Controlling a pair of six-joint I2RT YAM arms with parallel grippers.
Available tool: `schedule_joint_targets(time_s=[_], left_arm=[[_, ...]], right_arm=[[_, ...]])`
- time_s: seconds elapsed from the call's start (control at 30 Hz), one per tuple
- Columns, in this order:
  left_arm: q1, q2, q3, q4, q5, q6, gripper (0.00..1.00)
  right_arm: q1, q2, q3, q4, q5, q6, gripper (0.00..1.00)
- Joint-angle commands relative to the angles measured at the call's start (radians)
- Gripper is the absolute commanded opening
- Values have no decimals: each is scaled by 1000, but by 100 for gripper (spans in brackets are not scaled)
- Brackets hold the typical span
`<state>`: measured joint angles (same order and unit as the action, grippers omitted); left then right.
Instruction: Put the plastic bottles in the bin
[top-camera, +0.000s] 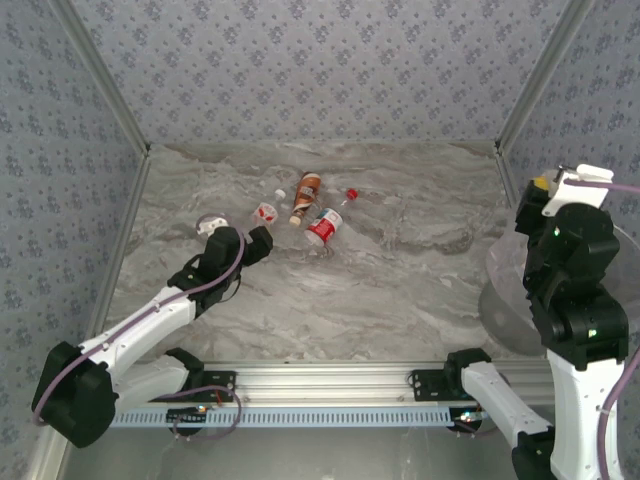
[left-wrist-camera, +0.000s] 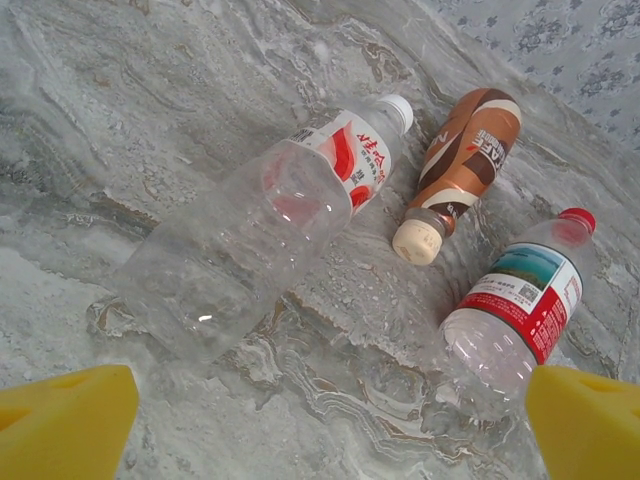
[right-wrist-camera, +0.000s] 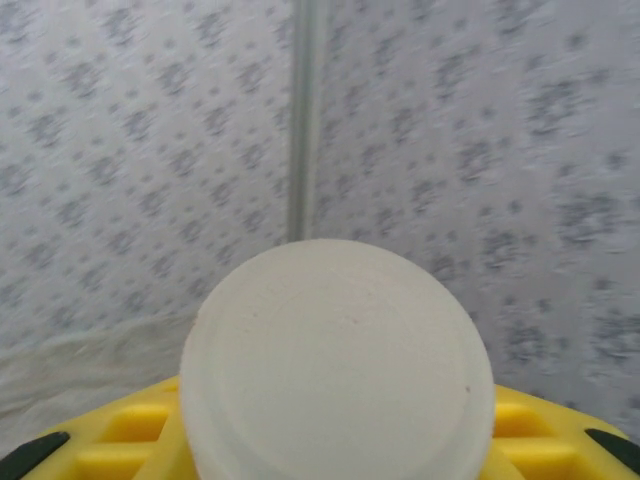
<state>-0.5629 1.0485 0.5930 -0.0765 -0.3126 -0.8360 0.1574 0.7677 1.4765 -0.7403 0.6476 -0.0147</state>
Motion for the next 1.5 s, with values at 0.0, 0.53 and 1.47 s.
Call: schedule_joint_targets(time_s=[0.0, 0.53, 1.47], left_arm=[[5, 8, 36, 7, 12, -9, 99], [12, 8, 31, -15, 19, -13, 99], [29, 67, 80, -57, 35, -3, 99]], right_arm=[[-38, -40, -72, 168, 158, -65, 26], [-504, 5, -203, 87, -148, 170, 28], [-731, 57, -213, -29, -387, 407, 100]])
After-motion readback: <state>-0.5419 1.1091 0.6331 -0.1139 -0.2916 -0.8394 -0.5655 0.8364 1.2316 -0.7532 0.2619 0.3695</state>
